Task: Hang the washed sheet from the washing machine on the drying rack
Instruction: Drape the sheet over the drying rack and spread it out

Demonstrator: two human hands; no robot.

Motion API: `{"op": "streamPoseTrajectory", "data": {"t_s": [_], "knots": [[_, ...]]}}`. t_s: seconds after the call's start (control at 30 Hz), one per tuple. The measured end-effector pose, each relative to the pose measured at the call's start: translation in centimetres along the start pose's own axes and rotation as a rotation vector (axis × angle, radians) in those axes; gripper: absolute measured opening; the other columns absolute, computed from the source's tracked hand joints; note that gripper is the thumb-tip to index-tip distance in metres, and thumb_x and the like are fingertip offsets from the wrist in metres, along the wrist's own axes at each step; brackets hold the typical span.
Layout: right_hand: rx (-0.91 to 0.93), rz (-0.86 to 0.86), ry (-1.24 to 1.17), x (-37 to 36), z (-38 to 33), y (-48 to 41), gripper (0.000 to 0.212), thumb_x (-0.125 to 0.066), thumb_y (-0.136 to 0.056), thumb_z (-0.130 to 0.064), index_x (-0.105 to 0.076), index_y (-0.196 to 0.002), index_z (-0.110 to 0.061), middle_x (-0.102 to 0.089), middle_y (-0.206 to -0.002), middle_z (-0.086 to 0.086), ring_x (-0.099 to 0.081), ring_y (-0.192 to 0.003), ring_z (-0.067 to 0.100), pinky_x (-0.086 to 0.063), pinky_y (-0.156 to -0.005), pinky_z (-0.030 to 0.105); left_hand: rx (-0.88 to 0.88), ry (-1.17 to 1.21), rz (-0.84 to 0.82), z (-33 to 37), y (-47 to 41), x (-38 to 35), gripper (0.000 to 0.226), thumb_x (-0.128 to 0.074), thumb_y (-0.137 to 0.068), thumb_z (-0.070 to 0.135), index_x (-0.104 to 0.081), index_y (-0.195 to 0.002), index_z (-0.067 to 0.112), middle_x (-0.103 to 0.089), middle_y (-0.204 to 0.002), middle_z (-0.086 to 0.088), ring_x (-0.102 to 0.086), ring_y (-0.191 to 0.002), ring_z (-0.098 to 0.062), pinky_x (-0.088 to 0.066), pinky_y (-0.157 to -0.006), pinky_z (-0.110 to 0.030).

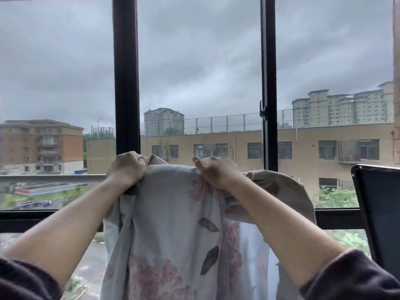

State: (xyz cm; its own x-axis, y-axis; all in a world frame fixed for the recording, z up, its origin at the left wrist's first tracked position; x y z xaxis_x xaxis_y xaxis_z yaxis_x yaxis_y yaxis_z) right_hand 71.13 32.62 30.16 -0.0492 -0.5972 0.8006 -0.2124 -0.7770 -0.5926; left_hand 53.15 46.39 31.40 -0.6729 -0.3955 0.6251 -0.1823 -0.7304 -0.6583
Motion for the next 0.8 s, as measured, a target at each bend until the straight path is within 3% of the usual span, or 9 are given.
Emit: {"op": "streamPoseTrajectory", "data": {"t_s": [0.07,0.17,0.3,0.4,0.5,0.57,0.67,0.8], "knots": [[-0.051,-0.027,0.022,0.0,1.0,-0.6,0.072,-0.005,-0.094,-0.060,-0.055,-0.122,-0.016,-0.059,-0.126,0.011,-0.055,-0.113,0.027,-0.042,-0.084,0.036,-0.009,0.007,0.117,-1.4,-0.7,1.9,0.031,-0.042,-0.095,0.026,-0.065,-0.111,0.013,-0.062,-0.118,-0.018,-0.056,-0.106,-0.038,-0.044,-0.084,-0.037],[-0.049,-0.033,0.123,-0.4,0.8,-0.9,0.081,0.001,-0.090,-0.064,-0.054,-0.125,-0.016,-0.057,-0.129,0.011,-0.054,-0.115,0.028,-0.044,-0.088,0.038,0.084,-0.078,0.179,-5.0,-2.1,4.2,0.034,-0.039,-0.095,0.027,-0.066,-0.110,0.013,-0.063,-0.114,-0.020,-0.059,-0.101,-0.038,-0.046,-0.081,-0.039],[-0.035,-0.025,0.191,-1.7,-0.2,-1.3,0.086,0.005,-0.088,-0.066,-0.056,-0.127,-0.021,-0.059,-0.128,0.010,-0.055,-0.115,0.027,-0.042,-0.089,0.039,0.401,-0.133,0.162,-13.0,-2.5,5.1,0.046,-0.046,-0.094,0.036,-0.059,-0.115,-0.002,-0.054,-0.126,-0.028,-0.051,-0.117,-0.042,-0.035,-0.100,-0.047],[-0.031,0.004,0.183,-1.8,-0.9,-1.2,0.085,0.002,-0.091,-0.064,-0.066,-0.106,-0.015,-0.066,-0.111,0.012,-0.059,-0.103,0.027,-0.039,-0.079,0.037,0.516,-0.202,0.153,-16.4,-3.0,5.4,0.070,-0.060,-0.083,0.052,-0.054,-0.121,-0.007,-0.048,-0.132,-0.028,-0.043,-0.123,-0.039,-0.026,-0.106,-0.048],[-0.013,0.032,0.167,-1.8,-1.4,-1.0,0.086,0.000,-0.091,-0.064,-0.066,-0.080,-0.010,-0.066,-0.088,0.009,-0.060,-0.085,0.025,-0.038,-0.072,0.034,0.578,-0.222,0.064,-20.0,-5.3,4.5,0.082,-0.068,-0.071,0.060,-0.055,-0.118,-0.006,-0.050,-0.129,-0.027,-0.045,-0.120,-0.041,-0.034,-0.102,-0.047],[-0.015,0.046,0.191,-1.8,-1.4,-1.2,0.086,-0.001,-0.090,-0.065,-0.066,-0.078,-0.009,-0.066,-0.087,0.008,-0.058,-0.080,0.024,-0.037,-0.070,0.034,0.581,-0.253,-0.016,-22.5,-7.4,3.2,0.090,-0.067,-0.064,0.068,-0.055,-0.116,-0.005,-0.052,-0.128,-0.026,-0.046,-0.121,-0.043,-0.037,-0.102,-0.049],[-0.030,0.054,0.228,-1.9,-1.5,-1.3,0.082,-0.004,-0.093,-0.061,-0.067,-0.087,-0.009,-0.067,-0.097,0.010,-0.060,-0.087,0.026,-0.035,-0.070,0.034,0.511,-0.304,-0.092,-22.8,-8.8,2.2,0.081,-0.058,-0.079,0.064,-0.051,-0.124,-0.003,-0.048,-0.136,-0.023,-0.043,-0.127,-0.039,-0.034,-0.107,-0.046],[-0.050,0.079,0.231,-1.2,-0.6,-0.6,0.070,-0.007,-0.098,-0.052,-0.061,-0.080,-0.011,-0.064,-0.087,0.009,-0.060,-0.083,0.024,-0.036,-0.071,0.032,0.300,-0.299,0.091,-17.7,-6.0,3.9,0.067,-0.052,-0.087,0.050,-0.044,-0.127,-0.003,-0.044,-0.135,-0.025,-0.038,-0.128,-0.039,-0.013,-0.110,-0.060]]}}
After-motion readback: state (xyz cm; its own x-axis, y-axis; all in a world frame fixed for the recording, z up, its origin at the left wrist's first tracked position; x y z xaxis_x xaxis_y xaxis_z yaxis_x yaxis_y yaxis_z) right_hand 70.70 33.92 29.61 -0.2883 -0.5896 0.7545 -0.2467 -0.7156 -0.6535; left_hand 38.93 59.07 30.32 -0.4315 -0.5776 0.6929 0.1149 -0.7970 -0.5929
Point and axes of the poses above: each hand's wrist, its own y-axis away from the middle knuckle, its own x-axis out of the back of the hand, z = x × y, the point moved 8 cm from there along -y, towards the middle knuckle
